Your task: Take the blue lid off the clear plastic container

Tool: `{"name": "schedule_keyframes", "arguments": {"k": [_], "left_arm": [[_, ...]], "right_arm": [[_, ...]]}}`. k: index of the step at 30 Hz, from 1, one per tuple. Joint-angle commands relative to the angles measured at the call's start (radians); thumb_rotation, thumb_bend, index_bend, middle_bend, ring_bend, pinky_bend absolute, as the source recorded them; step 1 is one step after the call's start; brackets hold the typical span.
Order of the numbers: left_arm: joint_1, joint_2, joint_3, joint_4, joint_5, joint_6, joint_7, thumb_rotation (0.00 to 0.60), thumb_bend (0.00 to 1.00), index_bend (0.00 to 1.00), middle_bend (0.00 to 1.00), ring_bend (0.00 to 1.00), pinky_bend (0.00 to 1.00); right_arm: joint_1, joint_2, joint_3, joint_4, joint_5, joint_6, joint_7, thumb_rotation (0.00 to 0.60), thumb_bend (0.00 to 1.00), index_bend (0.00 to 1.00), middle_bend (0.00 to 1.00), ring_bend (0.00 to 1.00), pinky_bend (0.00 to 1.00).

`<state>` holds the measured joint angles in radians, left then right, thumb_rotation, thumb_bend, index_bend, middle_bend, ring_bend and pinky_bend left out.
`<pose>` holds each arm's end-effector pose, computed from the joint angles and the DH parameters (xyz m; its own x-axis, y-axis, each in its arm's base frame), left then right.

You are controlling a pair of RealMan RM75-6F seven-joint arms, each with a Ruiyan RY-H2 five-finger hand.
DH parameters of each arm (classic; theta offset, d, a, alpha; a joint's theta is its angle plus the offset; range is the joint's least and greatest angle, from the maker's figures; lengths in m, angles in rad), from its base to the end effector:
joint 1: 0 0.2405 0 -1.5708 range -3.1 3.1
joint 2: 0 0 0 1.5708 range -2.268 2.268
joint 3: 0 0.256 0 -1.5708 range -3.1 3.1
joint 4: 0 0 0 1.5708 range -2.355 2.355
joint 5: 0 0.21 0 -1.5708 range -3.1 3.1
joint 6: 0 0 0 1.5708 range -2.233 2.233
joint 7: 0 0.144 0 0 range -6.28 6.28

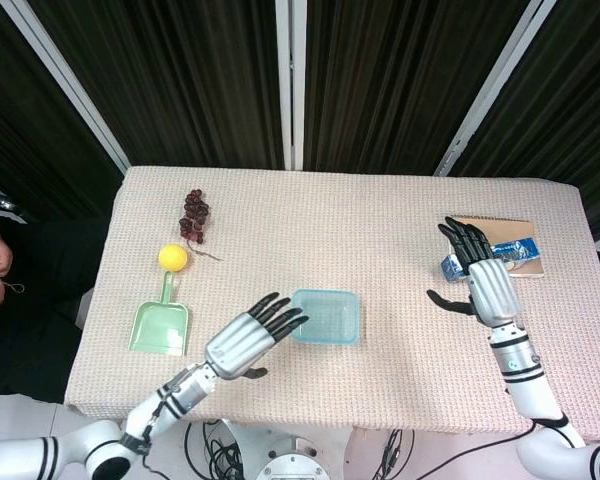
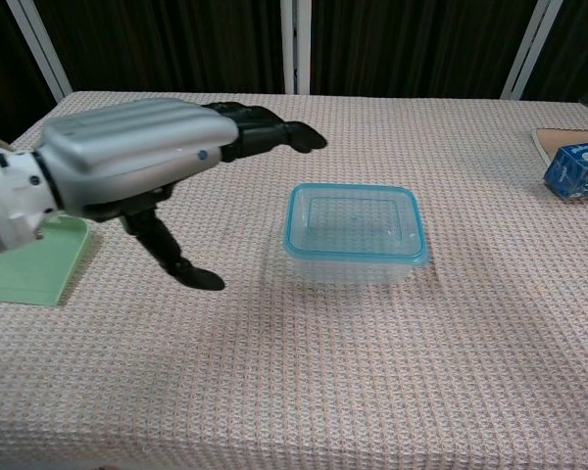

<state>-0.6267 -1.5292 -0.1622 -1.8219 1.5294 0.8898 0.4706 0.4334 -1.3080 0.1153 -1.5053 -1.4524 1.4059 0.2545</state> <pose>-0.0671 0.2431 -0.0220 0.4884 0.1973 0.8500 0.6403 -0.7429 -0.1954 -0.2329 -0.2916 0.1084 0.0569 0.0092 0.9983 -0.9538 -0.2948 0.0571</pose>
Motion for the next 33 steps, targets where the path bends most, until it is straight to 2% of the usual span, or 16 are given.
{"name": "schedule_keyframes", "arguments": {"k": [1,8,12,16,22,27,33], "left_arm": [[-0.09,-0.112,-0.057,0.061,-0.105,-0.073,0.072,0.6,0.03,0.03,0.04,0.0,0.02],[-0.226,-0.277,-0.114,0.242,-0.274,-0.121,0.224,0.6,0.03,0.02,0.02,0.0,0.02],[-0.277,-0.311,-0.141,0.312,-0.367,-0.128,0.256,0.6,0.03,0.02,0.02,0.0,0.02],[-0.302,-0.293,-0.157,0.32,-0.46,-0.134,0.258,0.6,0.03,0.02,0.02,0.0,0.02],[-0.358,-0.231,-0.179,0.283,-0.667,-0.177,0.243,0.6,0.03,0.02,0.02,0.0,0.02],[-0.419,-0.177,-0.157,0.233,-0.808,-0.169,0.267,0.6,0.03,0.02,0.02,0.0,0.02],[-0.5,-0.157,-0.132,0.218,-0.94,-0.138,0.286,0.6,0.03,0.02,0.01,0.0,0.02]], "right_arm": [[-0.015,0.006,0.004,0.011,-0.002,0.008,0.022,0.6,0.07,0.0,0.0,0.0,0.0],[-0.034,-0.011,0.008,0.043,-0.019,0.02,0.055,0.6,0.07,0.0,0.0,0.0,0.0],[-0.045,-0.014,0.011,0.05,-0.025,0.027,0.063,0.6,0.07,0.0,0.0,0.0,0.0],[-0.057,-0.01,0.013,0.052,-0.028,0.034,0.065,0.6,0.07,0.0,0.0,0.0,0.0],[-0.065,-0.01,0.015,0.052,-0.035,0.031,0.067,0.6,0.07,0.0,0.0,0.0,0.0],[-0.07,-0.012,0.012,0.051,-0.048,0.03,0.066,0.6,0.07,0.0,0.0,0.0,0.0],[-0.078,-0.013,0.008,0.053,-0.057,0.028,0.068,0.6,0.07,0.0,0.0,0.0,0.0]]}}
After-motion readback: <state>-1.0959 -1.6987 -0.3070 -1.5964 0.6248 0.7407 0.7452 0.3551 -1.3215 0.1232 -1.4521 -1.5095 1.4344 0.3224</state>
